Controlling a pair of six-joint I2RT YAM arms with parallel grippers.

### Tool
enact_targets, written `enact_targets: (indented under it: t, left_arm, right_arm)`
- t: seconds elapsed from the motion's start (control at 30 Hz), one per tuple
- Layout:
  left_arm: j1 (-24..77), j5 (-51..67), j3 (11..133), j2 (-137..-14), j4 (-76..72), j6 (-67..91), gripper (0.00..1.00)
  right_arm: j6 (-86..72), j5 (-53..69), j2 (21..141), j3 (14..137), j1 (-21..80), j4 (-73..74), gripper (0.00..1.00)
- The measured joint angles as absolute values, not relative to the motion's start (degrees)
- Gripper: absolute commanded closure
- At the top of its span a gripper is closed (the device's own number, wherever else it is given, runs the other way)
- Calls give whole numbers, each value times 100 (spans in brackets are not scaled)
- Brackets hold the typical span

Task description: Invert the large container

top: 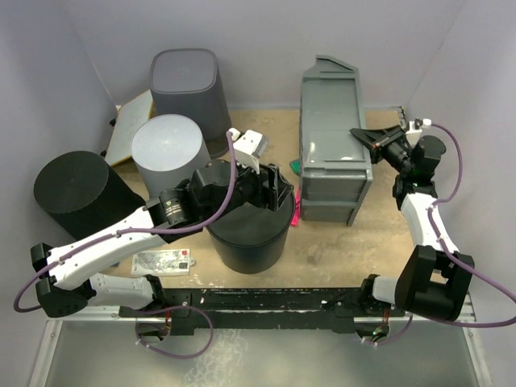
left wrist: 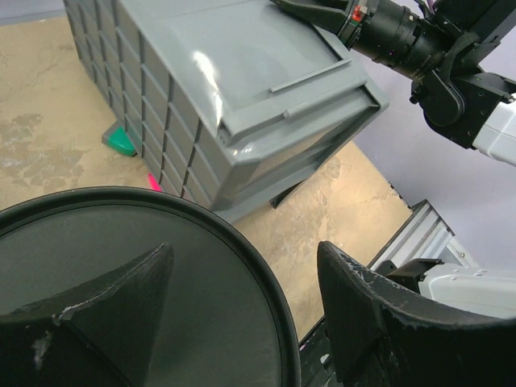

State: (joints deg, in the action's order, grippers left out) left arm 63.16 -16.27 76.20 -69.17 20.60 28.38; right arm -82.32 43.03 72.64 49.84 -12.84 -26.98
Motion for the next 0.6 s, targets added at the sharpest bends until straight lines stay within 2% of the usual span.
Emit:
enact_targets:
  t: [0.1, 0.4, 0.5, 0.6]
  left_arm:
    - [6316, -1623, 7599, -6945, 2047, 2840, 31]
    - [6316, -1559, 7599, -6976, 2016, 2840, 31]
    - [6316, -1535, 7559, -6984, 1979, 2840, 31]
    - [6316, -1518, 7489, -6997, 1933, 2842, 31]
  right_arm:
    - [-8488, 4434, 7284, 4685, -1684, -3048, 99]
    - [-8252, 4803, 7314, 4469, -2543, -3114, 43]
    - [-7653, 4788, 7360, 4718, -2628, -2416, 30]
    - [-7008, 4698, 7389, 5140, -2635, -1636, 23]
